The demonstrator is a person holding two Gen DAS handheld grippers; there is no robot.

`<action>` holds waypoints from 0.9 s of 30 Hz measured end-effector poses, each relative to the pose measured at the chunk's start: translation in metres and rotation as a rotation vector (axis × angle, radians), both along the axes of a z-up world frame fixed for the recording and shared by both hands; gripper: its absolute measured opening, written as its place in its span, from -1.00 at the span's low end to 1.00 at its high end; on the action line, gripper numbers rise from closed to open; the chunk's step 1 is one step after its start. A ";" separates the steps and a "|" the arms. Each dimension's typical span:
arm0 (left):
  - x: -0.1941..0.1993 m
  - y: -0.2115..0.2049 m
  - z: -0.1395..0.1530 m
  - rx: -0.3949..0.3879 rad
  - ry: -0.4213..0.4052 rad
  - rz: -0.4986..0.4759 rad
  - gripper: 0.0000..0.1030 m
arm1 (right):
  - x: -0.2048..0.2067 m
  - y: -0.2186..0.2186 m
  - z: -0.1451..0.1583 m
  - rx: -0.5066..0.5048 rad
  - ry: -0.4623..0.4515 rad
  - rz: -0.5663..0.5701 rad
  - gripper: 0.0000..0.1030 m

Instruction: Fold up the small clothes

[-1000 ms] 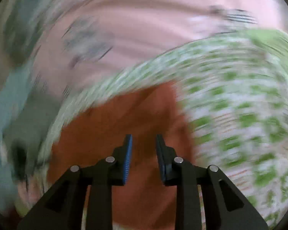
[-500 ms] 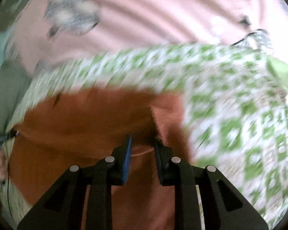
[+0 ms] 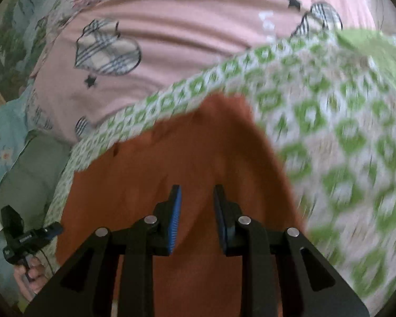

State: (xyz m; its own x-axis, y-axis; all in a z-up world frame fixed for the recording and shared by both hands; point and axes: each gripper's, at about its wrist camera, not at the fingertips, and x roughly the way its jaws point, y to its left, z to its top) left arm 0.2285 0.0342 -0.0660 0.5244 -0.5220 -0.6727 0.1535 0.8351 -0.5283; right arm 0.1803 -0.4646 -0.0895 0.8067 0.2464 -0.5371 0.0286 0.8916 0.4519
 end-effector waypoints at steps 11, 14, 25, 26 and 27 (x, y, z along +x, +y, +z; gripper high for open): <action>-0.086 0.010 -0.023 -0.108 0.057 0.050 0.23 | -0.061 0.048 -0.024 0.090 0.056 0.087 -0.07; -0.086 0.013 -0.037 -0.148 0.098 0.085 0.24 | -0.068 0.056 -0.025 0.108 0.064 0.103 -0.07; -0.046 0.012 -0.043 -0.201 0.085 0.199 0.31 | -0.069 0.061 -0.026 0.111 0.070 0.116 -0.06; -0.041 0.012 -0.043 -0.196 0.083 0.212 0.31 | -0.068 0.060 -0.026 0.112 0.071 0.115 -0.06; -0.035 0.011 -0.042 -0.186 0.075 0.222 0.31 | -0.065 0.058 -0.026 0.113 0.072 0.116 -0.06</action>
